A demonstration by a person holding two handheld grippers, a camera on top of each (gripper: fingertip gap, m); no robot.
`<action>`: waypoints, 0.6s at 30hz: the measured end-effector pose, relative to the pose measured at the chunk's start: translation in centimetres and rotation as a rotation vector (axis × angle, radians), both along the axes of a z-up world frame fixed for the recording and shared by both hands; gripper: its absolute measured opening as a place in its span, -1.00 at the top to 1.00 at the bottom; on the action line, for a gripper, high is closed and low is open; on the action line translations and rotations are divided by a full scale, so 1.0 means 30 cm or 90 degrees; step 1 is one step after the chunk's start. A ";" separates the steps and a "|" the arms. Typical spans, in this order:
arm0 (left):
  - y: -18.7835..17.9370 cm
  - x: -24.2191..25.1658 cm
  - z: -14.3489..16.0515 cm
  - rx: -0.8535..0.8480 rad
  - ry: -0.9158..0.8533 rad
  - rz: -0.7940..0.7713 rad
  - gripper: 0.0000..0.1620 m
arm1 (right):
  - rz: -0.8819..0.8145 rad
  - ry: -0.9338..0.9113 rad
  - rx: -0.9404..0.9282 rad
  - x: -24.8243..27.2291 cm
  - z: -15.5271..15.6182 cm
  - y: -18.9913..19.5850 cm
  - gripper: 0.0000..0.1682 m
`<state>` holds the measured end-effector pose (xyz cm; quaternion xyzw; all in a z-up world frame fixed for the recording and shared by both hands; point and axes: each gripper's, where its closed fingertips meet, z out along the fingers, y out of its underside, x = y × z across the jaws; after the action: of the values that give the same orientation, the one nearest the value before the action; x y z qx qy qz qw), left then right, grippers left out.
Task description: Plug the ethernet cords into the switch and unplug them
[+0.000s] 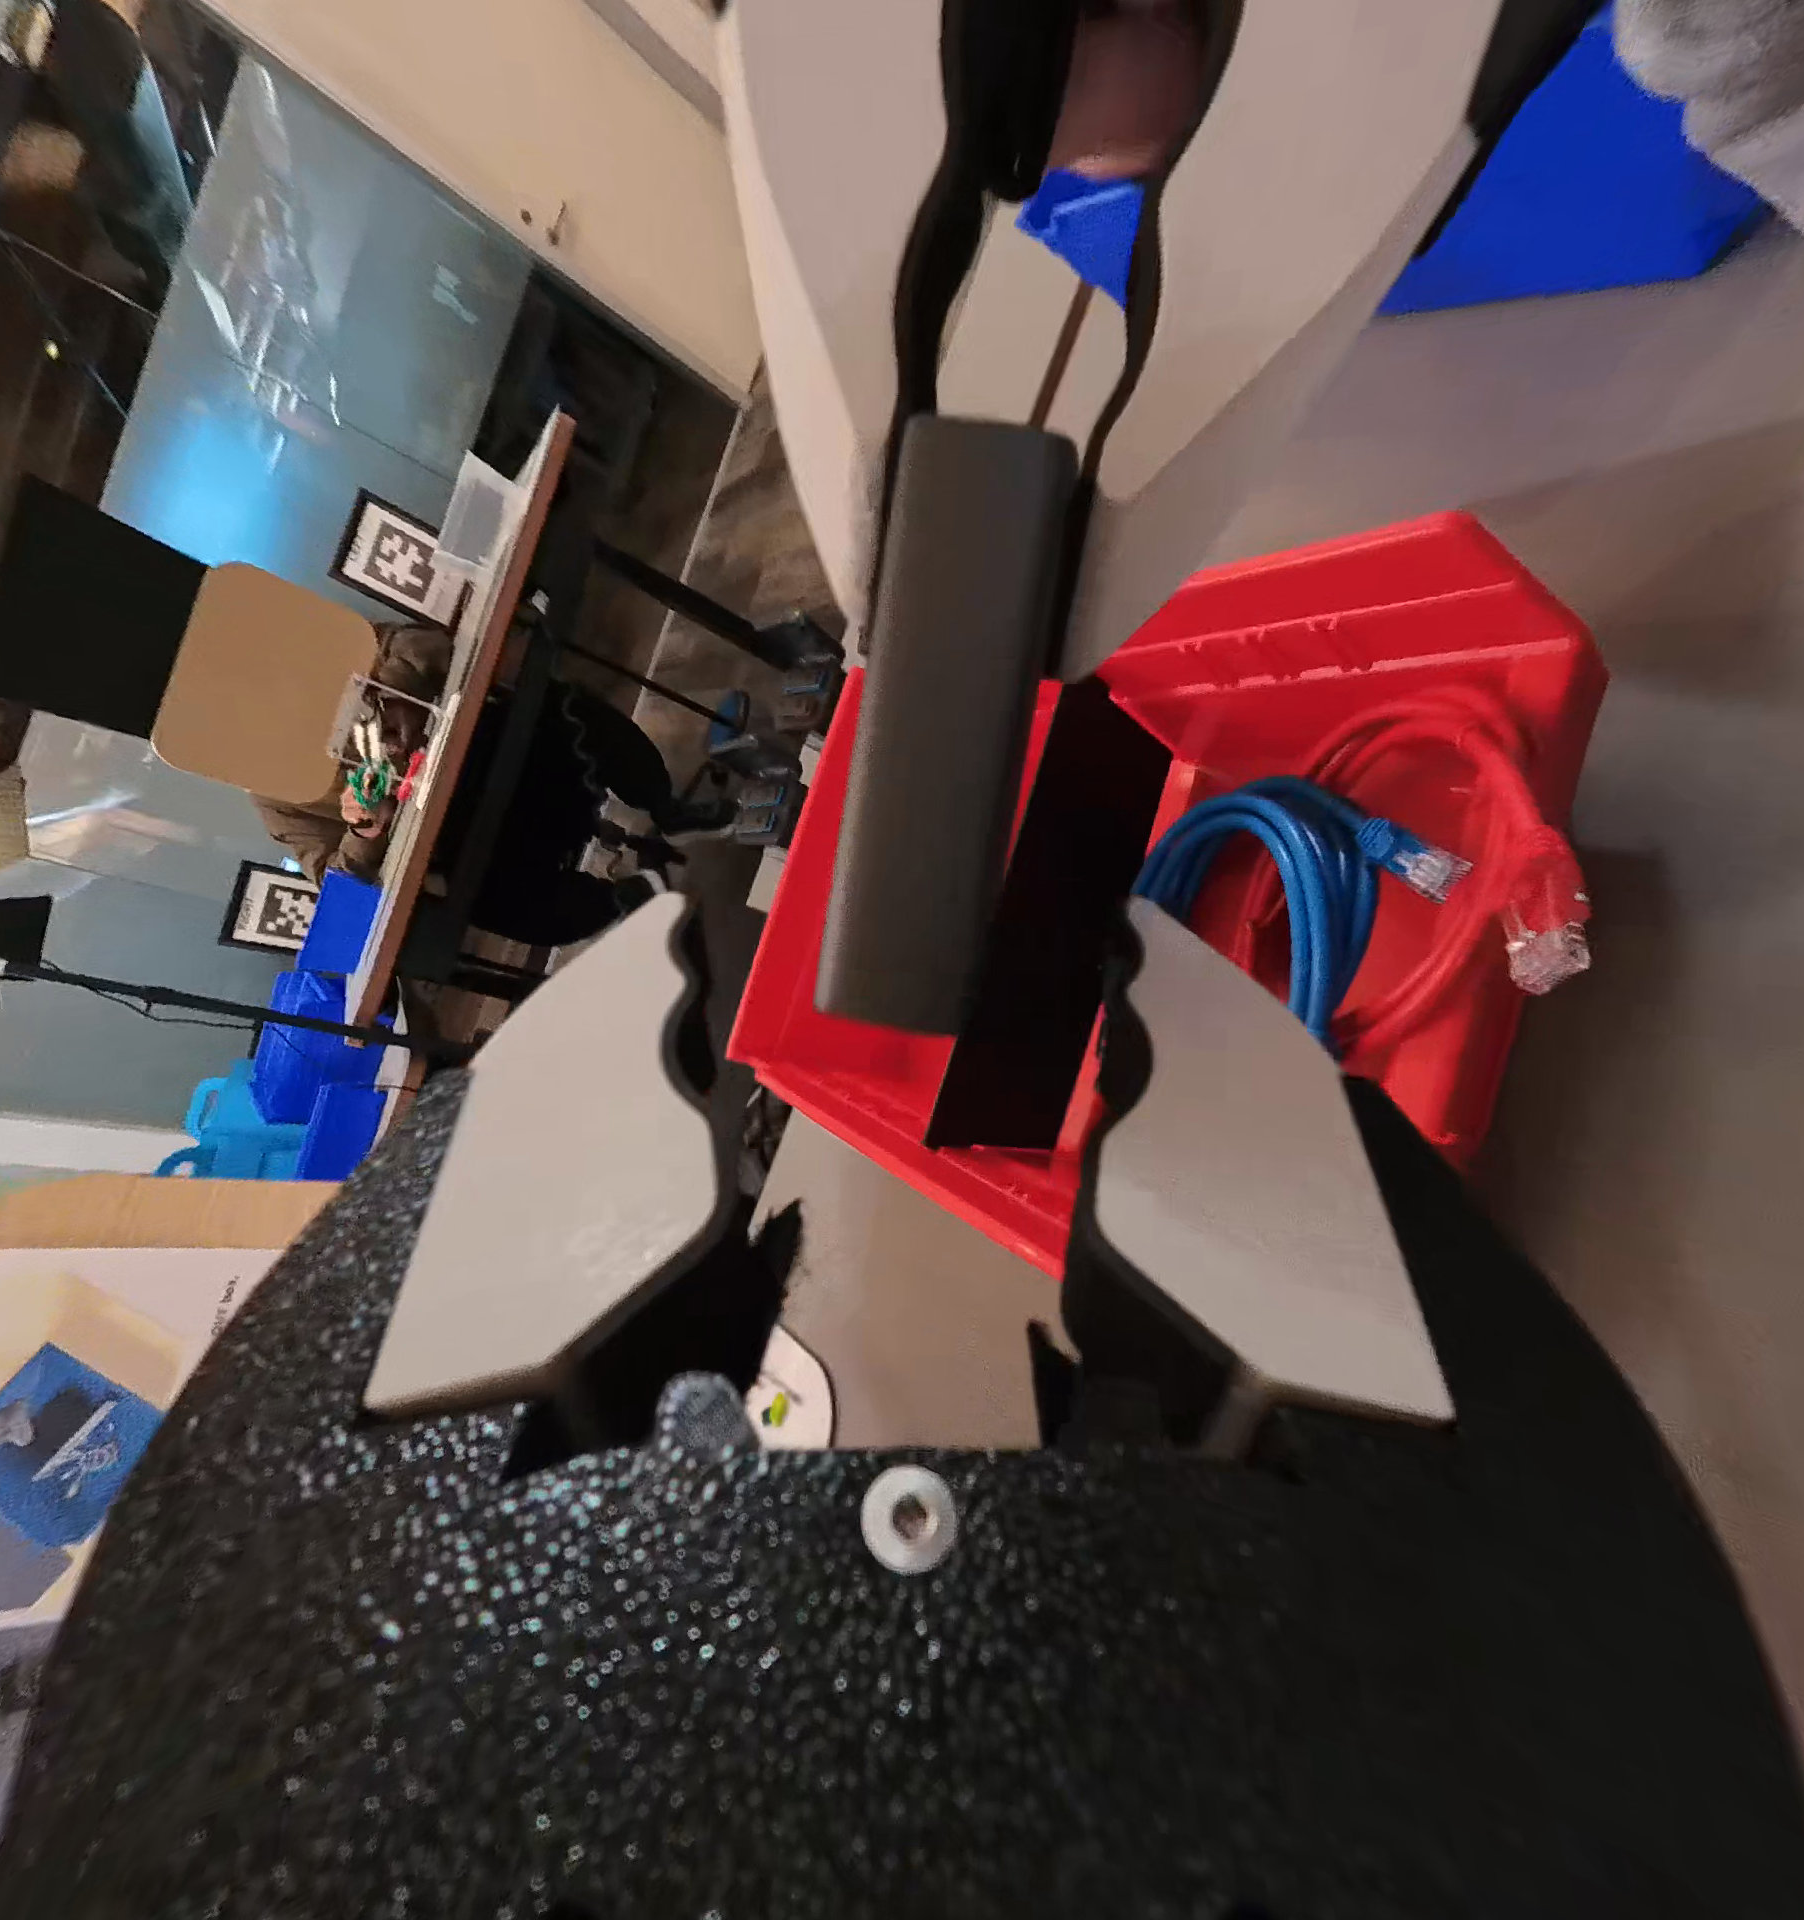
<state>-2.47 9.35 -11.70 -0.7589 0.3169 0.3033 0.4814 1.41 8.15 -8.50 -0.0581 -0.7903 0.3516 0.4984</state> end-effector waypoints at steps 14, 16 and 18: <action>0.029 -0.002 -0.016 0.005 0.142 0.015 0.51 | -0.025 -0.012 0.081 -0.017 -0.040 -0.037 0.78; 0.028 -0.006 -0.018 0.002 0.150 0.015 0.51 | -0.030 -0.011 0.086 -0.018 -0.042 -0.032 0.78; 0.026 -0.006 -0.020 -0.001 0.150 0.013 0.52 | -0.032 -0.013 0.087 -0.019 -0.044 -0.030 0.78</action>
<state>-2.65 10.13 -12.31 -0.7213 0.3637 0.3953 0.4373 0.85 7.25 -9.81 -0.0476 -0.8155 0.2837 0.5022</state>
